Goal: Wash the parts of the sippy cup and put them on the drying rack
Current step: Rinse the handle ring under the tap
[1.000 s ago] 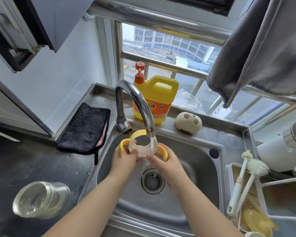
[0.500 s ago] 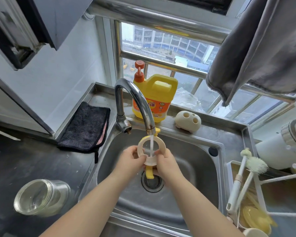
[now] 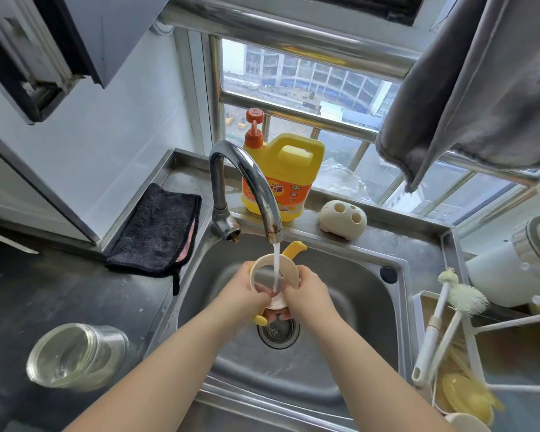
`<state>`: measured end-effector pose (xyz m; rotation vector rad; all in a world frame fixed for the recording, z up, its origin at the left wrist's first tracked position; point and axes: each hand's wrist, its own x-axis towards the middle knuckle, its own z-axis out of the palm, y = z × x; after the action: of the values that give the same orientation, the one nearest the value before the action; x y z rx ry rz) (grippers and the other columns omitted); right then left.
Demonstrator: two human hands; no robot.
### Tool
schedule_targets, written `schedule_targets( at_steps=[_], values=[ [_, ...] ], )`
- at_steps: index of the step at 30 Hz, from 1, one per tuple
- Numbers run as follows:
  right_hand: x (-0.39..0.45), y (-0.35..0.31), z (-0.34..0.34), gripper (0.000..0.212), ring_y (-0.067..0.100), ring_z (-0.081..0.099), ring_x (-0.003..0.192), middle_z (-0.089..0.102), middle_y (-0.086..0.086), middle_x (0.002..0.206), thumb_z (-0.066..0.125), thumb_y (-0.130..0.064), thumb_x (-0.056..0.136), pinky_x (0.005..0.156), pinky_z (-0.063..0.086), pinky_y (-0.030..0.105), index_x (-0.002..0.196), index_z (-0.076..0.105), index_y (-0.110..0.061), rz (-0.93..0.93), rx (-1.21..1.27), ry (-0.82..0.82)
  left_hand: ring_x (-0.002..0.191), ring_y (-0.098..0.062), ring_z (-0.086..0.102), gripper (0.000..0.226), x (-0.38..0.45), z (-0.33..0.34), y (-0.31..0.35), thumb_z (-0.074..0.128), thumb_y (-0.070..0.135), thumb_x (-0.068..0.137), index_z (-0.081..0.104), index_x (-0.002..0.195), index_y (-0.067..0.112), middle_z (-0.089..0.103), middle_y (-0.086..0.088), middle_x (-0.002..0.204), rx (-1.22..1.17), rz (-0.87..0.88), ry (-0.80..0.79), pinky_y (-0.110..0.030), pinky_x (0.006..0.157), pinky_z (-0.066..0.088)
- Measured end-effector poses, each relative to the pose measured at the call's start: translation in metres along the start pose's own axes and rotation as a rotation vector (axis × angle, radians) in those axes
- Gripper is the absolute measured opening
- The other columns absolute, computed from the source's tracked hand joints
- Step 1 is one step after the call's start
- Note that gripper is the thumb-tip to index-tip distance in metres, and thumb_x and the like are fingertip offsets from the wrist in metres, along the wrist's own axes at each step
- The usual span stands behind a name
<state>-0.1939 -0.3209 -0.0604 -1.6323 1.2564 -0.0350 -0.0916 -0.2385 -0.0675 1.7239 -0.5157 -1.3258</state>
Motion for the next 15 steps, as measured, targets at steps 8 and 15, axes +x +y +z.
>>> schedule_targets(
  at_steps=[8, 15],
  values=[
    [-0.006, -0.002, -0.010, 0.018, 0.010, 0.051, 0.048, 0.064, 0.002, 0.071, 0.051, -0.023, 0.094, 0.049, 0.040, 0.021, 0.089, 0.062, -0.010, 0.077, 0.257, -0.178, 0.052, -0.018, 0.059, 0.030, -0.005, -0.009, 0.007, 0.029, 0.040, 0.103, 0.053, 0.103, 0.021, 0.064, -0.009, 0.071, -0.181, -0.116, -0.008, -0.025, 0.049, 0.046],
    [-0.009, 0.013, -0.013, 0.030, 0.007, 0.044, 0.048, 0.056, -0.005, 0.061, 0.063, -0.040, 0.088, 0.053, 0.039, 0.023, 0.092, 0.065, -0.010, 0.088, 0.397, -0.197, 0.080, -0.026, 0.063, 0.046, -0.003, -0.016, -0.010, 0.030, 0.046, 0.102, 0.055, 0.121, 0.013, 0.071, -0.012, 0.098, -0.310, -0.252, -0.066, -0.036, 0.071, 0.049]
  ],
)
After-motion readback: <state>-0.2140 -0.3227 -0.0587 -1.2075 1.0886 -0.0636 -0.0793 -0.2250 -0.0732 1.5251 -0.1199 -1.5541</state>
